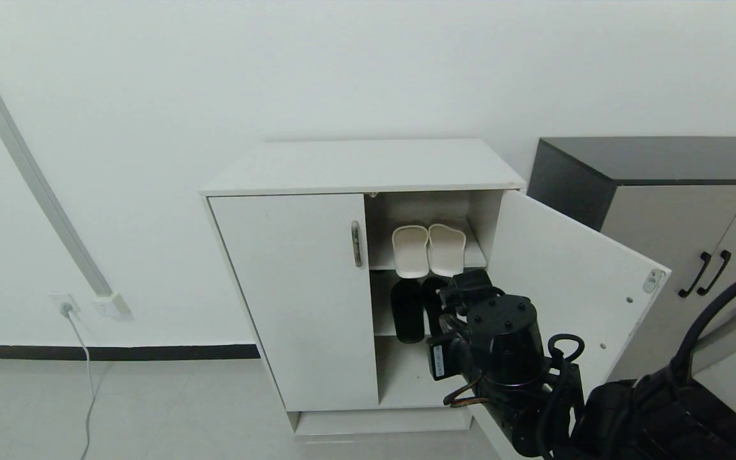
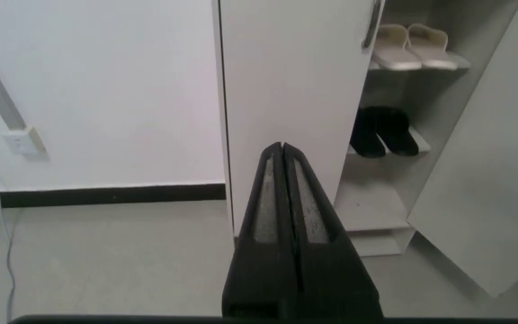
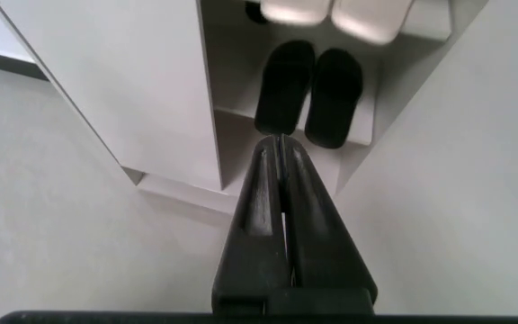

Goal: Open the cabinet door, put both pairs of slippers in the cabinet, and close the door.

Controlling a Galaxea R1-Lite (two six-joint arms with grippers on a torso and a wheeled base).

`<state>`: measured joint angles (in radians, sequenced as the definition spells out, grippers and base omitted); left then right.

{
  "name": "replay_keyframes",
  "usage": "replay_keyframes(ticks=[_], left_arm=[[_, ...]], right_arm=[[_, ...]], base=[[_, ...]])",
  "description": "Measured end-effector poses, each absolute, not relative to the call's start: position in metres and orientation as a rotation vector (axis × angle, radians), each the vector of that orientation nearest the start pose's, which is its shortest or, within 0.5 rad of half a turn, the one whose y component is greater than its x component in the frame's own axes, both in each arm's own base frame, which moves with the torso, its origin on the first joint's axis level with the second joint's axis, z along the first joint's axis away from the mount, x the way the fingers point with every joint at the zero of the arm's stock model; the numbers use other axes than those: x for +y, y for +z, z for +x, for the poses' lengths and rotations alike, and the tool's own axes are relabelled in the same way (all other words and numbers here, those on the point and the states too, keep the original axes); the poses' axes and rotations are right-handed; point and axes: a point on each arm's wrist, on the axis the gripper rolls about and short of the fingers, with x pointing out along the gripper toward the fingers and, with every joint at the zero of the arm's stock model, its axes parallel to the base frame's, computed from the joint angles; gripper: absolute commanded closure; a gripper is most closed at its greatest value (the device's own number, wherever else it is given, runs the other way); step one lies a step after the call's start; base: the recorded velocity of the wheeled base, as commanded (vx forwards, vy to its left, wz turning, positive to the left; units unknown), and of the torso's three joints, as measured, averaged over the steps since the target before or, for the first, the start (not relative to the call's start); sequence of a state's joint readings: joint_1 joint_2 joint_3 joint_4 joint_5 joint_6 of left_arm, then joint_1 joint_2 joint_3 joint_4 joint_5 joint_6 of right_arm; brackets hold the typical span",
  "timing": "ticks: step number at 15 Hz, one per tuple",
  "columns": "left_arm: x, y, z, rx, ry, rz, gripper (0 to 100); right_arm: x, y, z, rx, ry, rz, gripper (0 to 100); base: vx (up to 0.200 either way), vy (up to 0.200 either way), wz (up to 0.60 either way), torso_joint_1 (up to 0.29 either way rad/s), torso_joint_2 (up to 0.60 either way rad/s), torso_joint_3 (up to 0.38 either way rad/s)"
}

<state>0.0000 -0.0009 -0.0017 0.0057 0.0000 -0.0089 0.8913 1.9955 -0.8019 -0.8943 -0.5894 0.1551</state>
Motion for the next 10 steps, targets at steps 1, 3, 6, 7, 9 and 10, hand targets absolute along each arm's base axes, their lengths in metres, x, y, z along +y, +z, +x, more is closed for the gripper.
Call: replay_keyframes(ticks=[1,3,6,7,9,10], left_arm=[[0.0000,0.0753,-0.0230,0.003,0.000,-0.009,100],[0.0000,0.0753,-0.0230,0.003,0.000,-0.009,100],[0.0000,0.0753,-0.0230,0.003,0.000,-0.009,100],[0.0000,0.0753,-0.0230,0.003,0.000,-0.009,100],[0.0000,0.0753,-0.0230,0.003,0.000,-0.009,100],[0.0000,0.0753,-0.0230,0.003,0.000,-0.009,100]], right_arm=[[0.2662,0.1096,0.2313,0.244,0.281,-0.049,100],[0.2661,0.1096,0.2314,0.244,0.281,-0.049,100],[0.2662,0.1094,0.2313,0.245,0.281,-0.050,100],[0.2662,0.1093,0.2313,0.245,0.281,-0.050,100],[0.2665,0.1083,0.2313,0.248,0.284,-0.052,100],[0.2662,0.1077,0.2330,0.248,0.280,-0.052,100]], base=[[0.000,0.000,0.00,0.173,-0.49,-0.305],[0.000,0.000,0.00,0.190,-0.50,-0.315],[0.000,0.000,0.00,0.204,-0.52,-0.320],[0.000,0.000,0.00,0.217,-0.52,-0.310],[0.000,0.000,0.00,0.224,-0.55,-0.330],[0.000,0.000,0.00,0.251,-0.55,-0.315]])
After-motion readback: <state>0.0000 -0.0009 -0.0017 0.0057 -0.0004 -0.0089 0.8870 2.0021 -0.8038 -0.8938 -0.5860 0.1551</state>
